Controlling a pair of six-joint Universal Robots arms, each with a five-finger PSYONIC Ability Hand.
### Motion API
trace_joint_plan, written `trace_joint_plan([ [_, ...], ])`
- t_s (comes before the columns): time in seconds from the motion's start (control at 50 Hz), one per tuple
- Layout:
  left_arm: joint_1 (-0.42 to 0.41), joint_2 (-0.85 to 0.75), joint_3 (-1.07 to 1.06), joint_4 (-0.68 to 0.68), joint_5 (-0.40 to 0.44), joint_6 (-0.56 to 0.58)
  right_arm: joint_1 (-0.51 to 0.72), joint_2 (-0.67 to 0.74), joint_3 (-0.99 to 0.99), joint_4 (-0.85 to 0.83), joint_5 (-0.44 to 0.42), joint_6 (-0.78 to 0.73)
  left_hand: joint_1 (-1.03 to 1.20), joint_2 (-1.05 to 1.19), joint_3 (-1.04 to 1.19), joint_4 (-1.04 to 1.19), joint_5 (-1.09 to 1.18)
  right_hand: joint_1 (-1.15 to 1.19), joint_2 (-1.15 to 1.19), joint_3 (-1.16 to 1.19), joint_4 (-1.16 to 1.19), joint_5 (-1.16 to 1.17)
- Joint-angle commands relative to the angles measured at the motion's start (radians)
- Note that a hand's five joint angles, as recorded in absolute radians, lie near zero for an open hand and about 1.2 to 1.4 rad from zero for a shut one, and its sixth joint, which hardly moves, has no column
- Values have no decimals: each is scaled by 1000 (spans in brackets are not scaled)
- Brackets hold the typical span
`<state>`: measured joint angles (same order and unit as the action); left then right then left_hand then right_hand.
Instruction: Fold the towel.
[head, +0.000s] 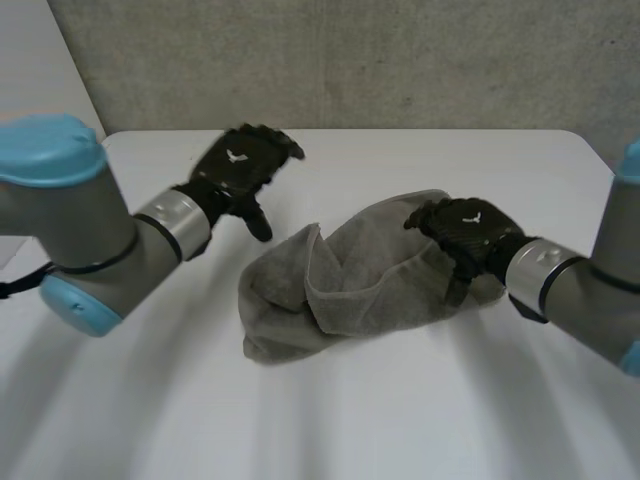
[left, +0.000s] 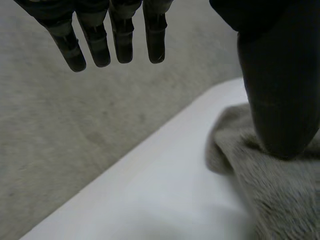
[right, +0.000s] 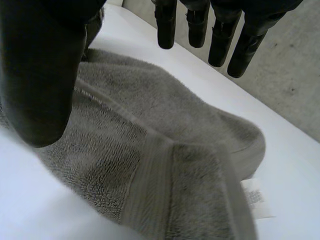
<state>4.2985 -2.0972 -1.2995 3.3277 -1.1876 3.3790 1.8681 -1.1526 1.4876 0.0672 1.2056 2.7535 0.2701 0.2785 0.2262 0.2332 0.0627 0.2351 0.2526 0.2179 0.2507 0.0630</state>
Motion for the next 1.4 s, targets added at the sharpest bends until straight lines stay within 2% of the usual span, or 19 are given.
trace_joint_plan([
  [0.02, -39, -136, 52, -8, 71, 167, 2, 128, 16, -156, -41, 49, -36, -44, -52, -59, -3, -61, -78, -43, -76, -63],
  [0.14, -63, -191, 58, -22, 105, 243, 3, 232, -35, -161, -115, 92, -30, -39, -52, -59, 3, -18, -36, -43, -76, -21],
  [0.24, -68, -207, 58, -33, 112, 252, 35, 300, -81, -161, -113, 147, 64, 55, -52, -59, 97, 37, 20, -43, -76, 35],
  [0.34, -66, -210, 58, -48, 112, 253, 40, 317, -92, -167, -115, 167, 228, 220, -52, -59, 261, 126, 108, -43, -76, 123],
  [0.38, -65, -201, 57, -60, 112, 252, 43, 323, -102, -167, -115, 170, 529, 520, -52, -59, 562, 184, 167, -43, -76, 182],
  [0.4, -65, -201, 57, -60, 112, 252, 43, 323, -102, -167, -115, 170, 531, 522, -52, -59, 563, 185, 167, -43, -76, 182],
  [0.44, -68, -190, 48, -68, 112, 252, 48, 327, -107, -167, -115, 170, 741, 733, -52, -59, 774, 264, 246, -43, -76, 261],
  [0.48, -69, -178, 42, -71, 111, 252, 59, 326, -112, -165, -118, 169, 748, 739, -52, -59, 781, 518, 500, -43, -76, 516],
  [0.5, -71, -164, 37, -73, 106, 252, 59, 326, -112, -165, -118, 169, 748, 739, -52, -59, 781, 519, 502, -43, -76, 517],
  [0.54, -69, -150, 25, -77, 103, 258, 57, 311, -109, -153, -118, 167, 748, 739, -52, -59, 781, 721, 704, -43, -76, 719],
  [0.6, -68, -130, 2, -86, 98, 275, 46, 269, -87, -142, -120, 164, 748, 739, -52, -59, 781, 795, 778, -43, -76, 793],
  [0.78, -49, -106, -53, -125, 97, 306, 2, 151, -10, -64, -139, 130, 742, 734, -52, -59, 775, 839, 822, -43, -76, 837],
  [0.88, -46, -95, -70, -148, 95, 306, -4, 94, 3, 5, -192, 67, 780, 772, -52, -59, 813, 839, 822, -43, -76, 837],
  [0.92, -45, -86, -70, -168, 71, 306, -4, 68, 2, 81, -233, 16, 961, 953, -52, -59, 994, 839, 822, -43, -76, 837],
  [0.96, -45, -83, -70, -175, 57, 307, -4, 61, 0, 123, -251, -12, 1015, 1006, -52, -59, 1047, 845, 828, -43, -76, 843],
  [1.08, -46, -76, -80, -194, 36, 306, -6, 73, 10, 233, -287, -115, 1080, 1071, -52, -59, 1112, 895, 878, -43, -76, 893],
  [1.2, -45, -52, -95, -204, 34, 304, -14, 103, 31, 240, -285, -167, 1080, 1071, -52, -59, 1112, 892, 875, -43, -76, 890],
  [1.28, -45, -50, -98, -204, 32, 301, -18, 143, 23, 232, -284, -184, 1080, 1071, -52, -59, 1112, 757, 740, -43, -76, 755],
  [1.4, -37, -49, -110, -206, 32, 303, -49, 136, 17, 218, -287, -184, 1080, 1071, -52, -59, 1112, 748, 731, -43, -76, 746],
])
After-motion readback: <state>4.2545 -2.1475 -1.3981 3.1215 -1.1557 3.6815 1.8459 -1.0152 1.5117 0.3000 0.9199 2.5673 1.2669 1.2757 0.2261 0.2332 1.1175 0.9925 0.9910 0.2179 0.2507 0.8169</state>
